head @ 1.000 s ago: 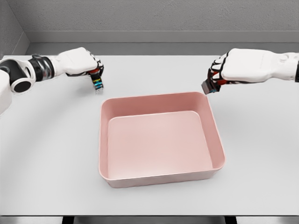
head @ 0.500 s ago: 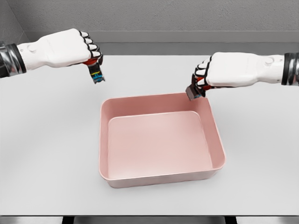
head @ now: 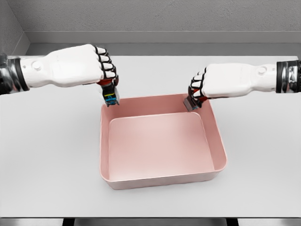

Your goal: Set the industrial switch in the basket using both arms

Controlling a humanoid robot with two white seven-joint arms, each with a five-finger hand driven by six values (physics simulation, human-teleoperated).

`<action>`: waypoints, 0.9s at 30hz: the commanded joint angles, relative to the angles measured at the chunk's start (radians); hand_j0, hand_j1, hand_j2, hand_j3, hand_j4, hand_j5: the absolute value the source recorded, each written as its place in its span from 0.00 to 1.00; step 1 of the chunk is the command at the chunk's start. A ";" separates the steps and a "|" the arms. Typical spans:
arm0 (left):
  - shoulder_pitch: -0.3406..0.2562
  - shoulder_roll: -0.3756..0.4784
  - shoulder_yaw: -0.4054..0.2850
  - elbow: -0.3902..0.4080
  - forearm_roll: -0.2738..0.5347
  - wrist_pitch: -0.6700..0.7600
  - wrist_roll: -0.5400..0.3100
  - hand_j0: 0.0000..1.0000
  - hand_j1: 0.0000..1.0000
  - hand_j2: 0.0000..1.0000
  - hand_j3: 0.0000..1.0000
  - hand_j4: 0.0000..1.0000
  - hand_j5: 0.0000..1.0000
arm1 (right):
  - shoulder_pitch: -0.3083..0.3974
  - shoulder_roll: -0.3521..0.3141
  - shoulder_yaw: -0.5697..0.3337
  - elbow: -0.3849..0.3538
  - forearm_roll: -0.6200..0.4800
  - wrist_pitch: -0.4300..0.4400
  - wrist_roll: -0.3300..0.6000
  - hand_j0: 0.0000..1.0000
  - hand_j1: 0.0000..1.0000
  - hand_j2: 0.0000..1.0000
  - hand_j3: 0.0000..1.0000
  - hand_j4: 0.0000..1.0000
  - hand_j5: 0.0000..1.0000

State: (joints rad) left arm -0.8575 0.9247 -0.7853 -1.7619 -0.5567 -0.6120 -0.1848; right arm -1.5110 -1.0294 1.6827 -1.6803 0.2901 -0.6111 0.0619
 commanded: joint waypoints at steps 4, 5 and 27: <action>0.026 -0.089 -0.005 -0.004 0.009 0.001 -0.007 0.44 0.44 0.44 0.44 0.44 0.44 | -0.002 0.000 0.000 -0.002 -0.006 0.000 0.027 0.84 0.84 0.84 0.84 0.84 0.84; 0.043 -0.110 -0.006 -0.004 0.009 0.001 -0.027 0.44 0.44 0.44 0.44 0.44 0.44 | 0.000 0.000 0.000 -0.002 -0.006 0.000 0.027 0.85 0.85 0.85 0.85 0.85 0.85; 0.072 -0.035 -0.034 -0.004 0.009 0.001 -0.019 1.00 1.00 1.00 1.00 1.00 1.00 | 0.032 -0.143 -0.055 0.034 -0.019 0.000 0.032 0.95 0.95 0.95 0.95 0.95 0.95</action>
State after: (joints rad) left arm -0.7869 0.8524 -0.8198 -1.7656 -0.5530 -0.6118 -0.2040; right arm -1.4757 -1.1619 1.6307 -1.6526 0.2780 -0.6115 0.0936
